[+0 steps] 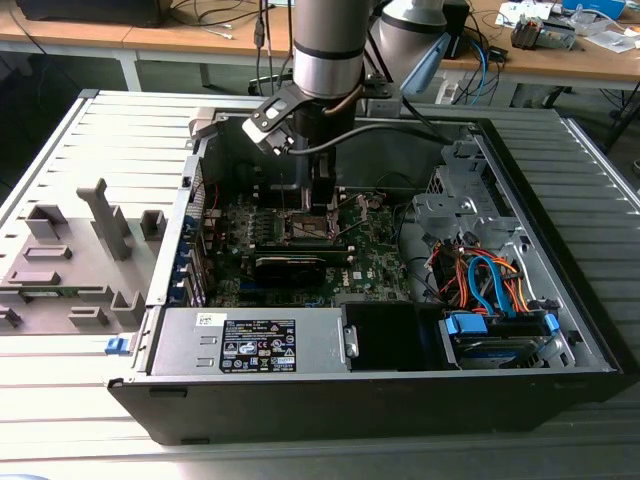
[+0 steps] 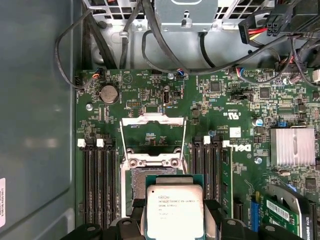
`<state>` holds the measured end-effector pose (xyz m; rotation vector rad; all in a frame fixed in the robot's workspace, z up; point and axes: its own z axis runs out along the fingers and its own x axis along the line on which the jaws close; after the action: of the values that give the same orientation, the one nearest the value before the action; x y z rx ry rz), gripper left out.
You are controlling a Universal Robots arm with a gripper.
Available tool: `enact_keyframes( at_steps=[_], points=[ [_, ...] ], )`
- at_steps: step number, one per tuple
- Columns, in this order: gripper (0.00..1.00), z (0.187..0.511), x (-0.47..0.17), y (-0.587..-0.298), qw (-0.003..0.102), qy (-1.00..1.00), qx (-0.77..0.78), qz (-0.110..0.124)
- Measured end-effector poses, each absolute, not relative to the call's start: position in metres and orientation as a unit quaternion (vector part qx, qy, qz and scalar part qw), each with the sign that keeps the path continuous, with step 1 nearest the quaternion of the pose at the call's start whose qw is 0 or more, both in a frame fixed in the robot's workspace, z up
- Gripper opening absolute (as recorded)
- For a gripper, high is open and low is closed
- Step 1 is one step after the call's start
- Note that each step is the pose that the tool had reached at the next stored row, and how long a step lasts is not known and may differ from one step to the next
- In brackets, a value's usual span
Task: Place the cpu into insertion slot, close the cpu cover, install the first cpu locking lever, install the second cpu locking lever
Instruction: 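Close the cpu cover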
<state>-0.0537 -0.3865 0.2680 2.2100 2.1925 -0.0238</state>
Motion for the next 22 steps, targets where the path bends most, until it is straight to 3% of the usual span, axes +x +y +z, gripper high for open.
enact_keyframes(
  at_steps=[22],
  points=[
    [0.55,0.2608,-0.0538,-0.3842,0.014,0.704,0.71,-0.008]
  ],
)
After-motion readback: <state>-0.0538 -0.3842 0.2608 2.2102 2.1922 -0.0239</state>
